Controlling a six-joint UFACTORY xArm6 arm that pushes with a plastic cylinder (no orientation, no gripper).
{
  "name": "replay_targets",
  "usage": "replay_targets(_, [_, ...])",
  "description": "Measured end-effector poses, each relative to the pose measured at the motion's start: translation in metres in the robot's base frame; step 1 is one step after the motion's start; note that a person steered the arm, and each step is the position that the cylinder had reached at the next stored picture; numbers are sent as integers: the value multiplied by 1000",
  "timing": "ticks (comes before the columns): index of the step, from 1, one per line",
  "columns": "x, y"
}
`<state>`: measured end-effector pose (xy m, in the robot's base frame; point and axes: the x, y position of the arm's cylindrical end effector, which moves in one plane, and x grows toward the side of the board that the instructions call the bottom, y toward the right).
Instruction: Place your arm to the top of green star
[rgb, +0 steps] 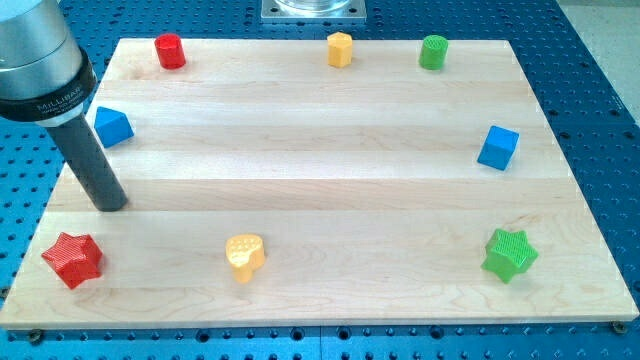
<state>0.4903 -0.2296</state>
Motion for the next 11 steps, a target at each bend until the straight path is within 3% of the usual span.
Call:
replay_targets(3, [5, 25])
replay_targets(6, [-18, 214])
replay_targets(7, [-26, 247])
replay_targets(9, [-22, 248])
replay_targets(10, [-15, 283])
replay_targets(11, [2, 361])
